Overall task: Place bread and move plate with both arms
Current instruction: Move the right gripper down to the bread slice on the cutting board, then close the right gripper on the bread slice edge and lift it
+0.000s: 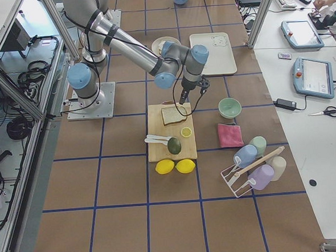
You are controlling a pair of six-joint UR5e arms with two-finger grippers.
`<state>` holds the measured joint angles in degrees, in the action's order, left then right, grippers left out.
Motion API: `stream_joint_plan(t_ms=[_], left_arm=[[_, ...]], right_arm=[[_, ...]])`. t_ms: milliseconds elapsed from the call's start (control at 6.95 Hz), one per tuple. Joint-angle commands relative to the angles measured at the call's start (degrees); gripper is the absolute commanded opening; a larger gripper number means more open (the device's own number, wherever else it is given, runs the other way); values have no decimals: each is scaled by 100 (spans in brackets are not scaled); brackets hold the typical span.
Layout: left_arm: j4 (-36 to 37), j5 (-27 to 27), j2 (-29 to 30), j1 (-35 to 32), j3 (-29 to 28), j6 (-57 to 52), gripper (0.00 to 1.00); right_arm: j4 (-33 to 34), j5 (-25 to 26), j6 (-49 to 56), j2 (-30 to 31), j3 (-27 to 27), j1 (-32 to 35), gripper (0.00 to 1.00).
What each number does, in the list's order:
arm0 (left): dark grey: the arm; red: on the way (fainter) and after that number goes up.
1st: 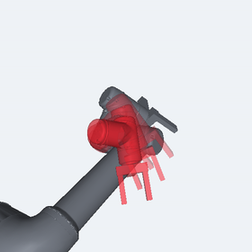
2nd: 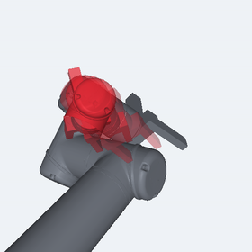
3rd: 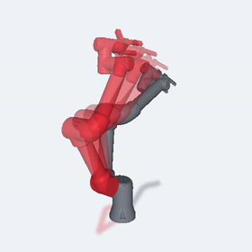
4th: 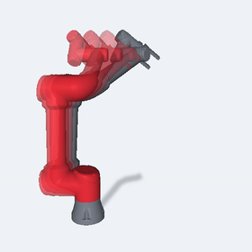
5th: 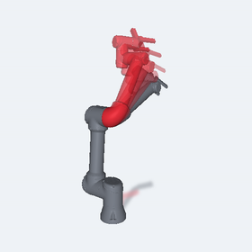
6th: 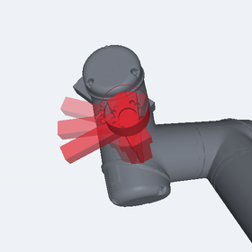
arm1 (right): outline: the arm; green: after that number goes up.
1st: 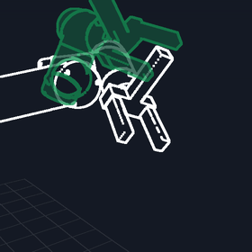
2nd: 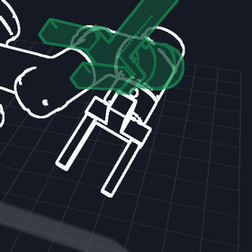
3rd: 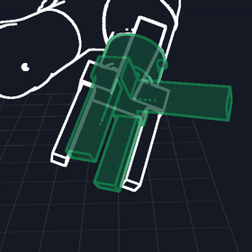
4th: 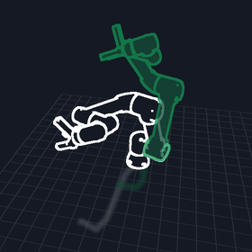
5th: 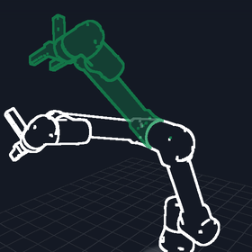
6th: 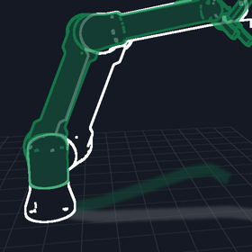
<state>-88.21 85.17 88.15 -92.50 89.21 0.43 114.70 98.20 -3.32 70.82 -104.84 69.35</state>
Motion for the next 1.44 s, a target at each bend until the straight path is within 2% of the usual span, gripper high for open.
stream_joint_plan(t_ms=[0,576,863,1007,1151,1295], left_arm=[[6,-9,0,-5,0,18,100],[15,-17,9,-5,-9,18,100],[24,-9,9,-5,0,18,100],[24,-18,17,-5,0,18,100],[15,0,9,-5,0,18,100],[23,-9,9,4,-9,18,100]], right_arm=[[167,217,-28,-199,-10,0,49],[237,218,-108,-341,-36,0,49],[237,218,-108,-385,-45,0,45],[229,226,-116,-385,-45,-9,35],[220,218,-134,-385,-45,-9,12],[194,209,-125,-385,-45,-18,0]])
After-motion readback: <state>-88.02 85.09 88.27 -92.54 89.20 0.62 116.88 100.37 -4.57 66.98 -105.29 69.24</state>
